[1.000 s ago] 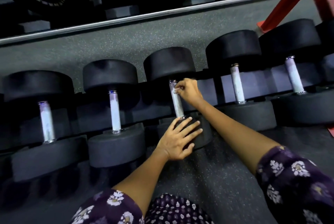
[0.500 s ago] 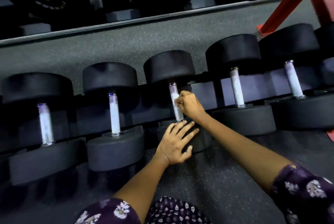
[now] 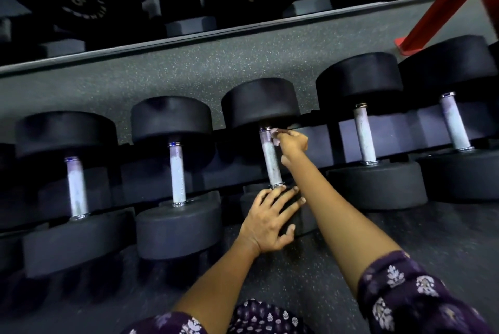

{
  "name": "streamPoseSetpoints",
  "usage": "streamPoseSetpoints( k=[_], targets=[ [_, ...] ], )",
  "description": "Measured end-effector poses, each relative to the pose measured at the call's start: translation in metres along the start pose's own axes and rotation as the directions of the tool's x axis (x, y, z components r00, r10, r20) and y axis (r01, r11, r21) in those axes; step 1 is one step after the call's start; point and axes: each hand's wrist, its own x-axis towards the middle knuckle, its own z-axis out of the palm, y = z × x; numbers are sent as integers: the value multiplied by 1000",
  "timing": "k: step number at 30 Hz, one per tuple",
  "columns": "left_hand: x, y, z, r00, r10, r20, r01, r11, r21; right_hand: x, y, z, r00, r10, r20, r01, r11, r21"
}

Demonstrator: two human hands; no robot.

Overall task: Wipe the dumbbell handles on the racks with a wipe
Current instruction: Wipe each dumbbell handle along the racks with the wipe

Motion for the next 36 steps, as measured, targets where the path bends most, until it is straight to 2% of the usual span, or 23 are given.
streamPoseSetpoints(
  k=[3, 10, 15, 19, 20, 22, 25, 28, 30, 32, 33, 34, 36],
  targets=[
    [1, 1, -1, 1000, 3, -7, -3, 1000, -21, -8, -7, 3, 998, -59, -32, 55, 993, -109],
    [1, 2, -2, 999, -15, 29, 15, 1000, -18, -7, -15, 2, 995, 29, -97, -29, 1000, -1],
    [1, 4, -4, 999, -19, 31, 20, 999, -49, -8, -13, 6, 995, -16, -100, 9, 997, -71],
    [2, 3, -4, 1000, -10, 13, 10, 1000, -28, -3, -19, 5, 983, 134, -122, -122, 987, 106],
    [1, 3, -3, 1000, -9, 10, 9, 1000, -27, -2, -19, 4, 984, 134, -116, -119, 985, 124],
    [0, 2, -1, 1000, 1, -6, -1, 1000, -24, -7, -17, 5, 993, 42, -112, -38, 999, 31],
    [-1, 1, 1, 999, 9, -40, -10, 1000, -18, -19, -9, 10, 979, -181, -95, 163, 971, -174],
    [-3, 2, 4, 998, 11, -62, -11, 1000, 4, -22, 2, 15, 920, -386, -75, 330, 862, -385],
    [-2, 1, 3, 997, 20, -72, -19, 1000, 11, -24, 9, 17, 862, -505, 28, 450, 741, -498],
    [-1, 0, 3, 996, 24, -81, -22, 1000, 21, -26, 11, 16, 822, -548, 157, 524, 619, -584],
    [-1, 1, 3, 996, 21, -87, -19, 1000, 23, -27, 11, 16, 818, -546, 180, 532, 597, -600],
    [-2, 1, 4, 996, 20, -92, -18, 1000, 19, -27, 9, 16, 825, -540, 166, 523, 619, -587],
    [-3, 1, 4, 995, 21, -99, -20, 1000, 5, -28, 3, 18, 884, -467, 33, 431, 786, -443]
  ],
)
